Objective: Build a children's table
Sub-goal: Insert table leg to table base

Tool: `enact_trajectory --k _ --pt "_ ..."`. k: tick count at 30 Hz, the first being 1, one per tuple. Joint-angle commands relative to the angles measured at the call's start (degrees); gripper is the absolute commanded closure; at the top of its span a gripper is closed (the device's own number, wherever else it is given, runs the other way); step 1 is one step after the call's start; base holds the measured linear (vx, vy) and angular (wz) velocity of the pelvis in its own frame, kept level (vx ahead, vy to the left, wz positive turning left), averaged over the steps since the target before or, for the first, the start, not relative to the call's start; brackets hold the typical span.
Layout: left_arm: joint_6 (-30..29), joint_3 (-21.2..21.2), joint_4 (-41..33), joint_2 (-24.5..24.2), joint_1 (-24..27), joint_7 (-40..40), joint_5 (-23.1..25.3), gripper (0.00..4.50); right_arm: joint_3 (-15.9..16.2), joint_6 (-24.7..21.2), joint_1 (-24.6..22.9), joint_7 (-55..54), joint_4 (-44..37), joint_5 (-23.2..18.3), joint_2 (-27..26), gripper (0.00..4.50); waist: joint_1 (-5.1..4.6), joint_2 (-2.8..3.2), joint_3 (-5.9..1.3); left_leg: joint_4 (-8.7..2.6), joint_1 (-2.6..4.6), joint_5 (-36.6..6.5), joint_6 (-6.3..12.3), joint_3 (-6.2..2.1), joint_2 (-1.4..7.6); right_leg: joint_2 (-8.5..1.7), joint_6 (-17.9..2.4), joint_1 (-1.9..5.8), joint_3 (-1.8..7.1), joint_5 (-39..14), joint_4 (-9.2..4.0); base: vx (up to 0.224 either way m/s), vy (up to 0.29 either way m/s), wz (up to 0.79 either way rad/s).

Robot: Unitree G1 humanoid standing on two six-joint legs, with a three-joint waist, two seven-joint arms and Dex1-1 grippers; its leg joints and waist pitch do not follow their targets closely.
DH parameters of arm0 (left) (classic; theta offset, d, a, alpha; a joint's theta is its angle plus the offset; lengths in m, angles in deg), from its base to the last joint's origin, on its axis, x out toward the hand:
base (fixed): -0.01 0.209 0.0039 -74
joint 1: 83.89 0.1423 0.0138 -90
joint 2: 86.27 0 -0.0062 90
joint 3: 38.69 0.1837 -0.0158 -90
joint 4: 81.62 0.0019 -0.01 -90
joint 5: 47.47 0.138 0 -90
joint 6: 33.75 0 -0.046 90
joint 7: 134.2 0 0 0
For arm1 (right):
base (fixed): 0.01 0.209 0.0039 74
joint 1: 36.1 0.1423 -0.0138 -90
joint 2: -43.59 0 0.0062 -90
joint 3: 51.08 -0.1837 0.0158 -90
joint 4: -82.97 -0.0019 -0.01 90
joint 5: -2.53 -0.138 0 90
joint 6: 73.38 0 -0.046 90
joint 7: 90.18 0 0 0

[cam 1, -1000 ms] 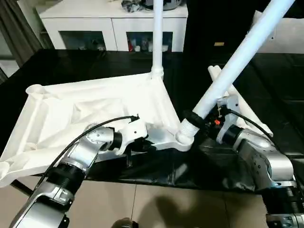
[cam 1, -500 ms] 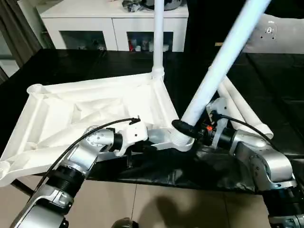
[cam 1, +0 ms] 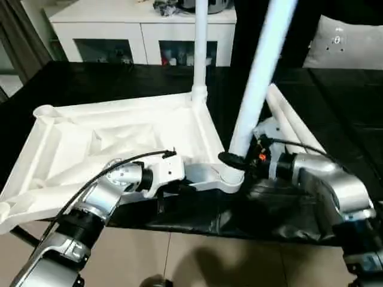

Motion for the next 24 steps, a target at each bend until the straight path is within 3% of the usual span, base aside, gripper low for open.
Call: enact_trajectory --k 1,7,11,16,18,19,24 --pt "3.0 2.0 0.2 0.5 -0.9 -2.0 0.6 4.5 2.7 -2.2 -0.6 1.3 3.0 1.2 0.3 2.61 -0.08 -1.57 -3.47 -4.08 1.51 -14.4 1.05 -0.88 2.97 -4.66 -9.7 1.98 2.27 -17.8 -4.68 0.0 0.0 0.0" --pt "3.5 2.2 0.5 0.6 -1.5 -2.1 1.1 4.5 2.4 -2.5 0.3 4.4 6.4 -0.3 -0.3 2.61 0.1 -1.37 -3.54 -4.1 1.65 -15.0 0.66 -0.92 3.08 -4.73 -10.3 1.97 2.31 -16.4 -4.61 0.0 0.0 0.0" --pt "3.4 2.1 0.8 1.0 -1.6 -1.8 0.8 4.5 1.6 -1.5 0.2 4.5 7.9 -0.4 -0.9 2.61 0.16 -1.54 -3.61 -4.13 1.72 -15.6 0.33 -0.94 3.08 -4.8 -10.7 2.0 2.29 -16.3 -4.55 0.0 0.0 0.0" --pt "2.0 0.8 0.5 2.0 -0.8 -0.5 -0.4 4.5 -3.6 1.0 -1.4 2.7 10.8 -3.1 -3.6 2.61 0.21 -1.68 -3.54 -4.26 1.84 -16.7 0.04 -1.0 3.13 -4.89 -10.3 1.98 2.31 -18.2 -4.78 0.0 0.0 0.0" --pt "1.9 0.8 0.5 2.0 -0.7 -0.5 -0.4 4.5 -4.2 1.2 -1.6 2.8 11.0 -3.5 -3.9 2.61 0.21 -1.75 -3.59 -4.29 1.84 -16.5 0.15 -1.01 3.15 -4.88 -10.3 1.99 2.27 -17.9 -4.77 0.0 0.0 0.0" --pt "1.5 0.6 0.4 2.2 -0.5 -0.4 -0.8 4.5 -6.2 1.3 -2.9 2.6 10.6 -5.5 -5.1 2.61 0.25 -1.69 -3.56 -4.29 1.81 -16.5 0.32 -0.98 3.13 -4.91 -10.4 2.04 2.3 -17.9 -4.8 0.0 0.0 0.0" --pt "1.2 0.1 0.1 2.5 -0.2 -0.1 -1.1 4.5 -7.3 3.2 -6.7 2.6 9.0 -6.1 -6.2 2.62 0.32 -1.56 -3.43 -4.48 1.87 -17.6 0.1 -1.04 3.24 -4.93 -9.6 1.83 2.31 -19.9 -5.08 0.0 0.0 0.0"
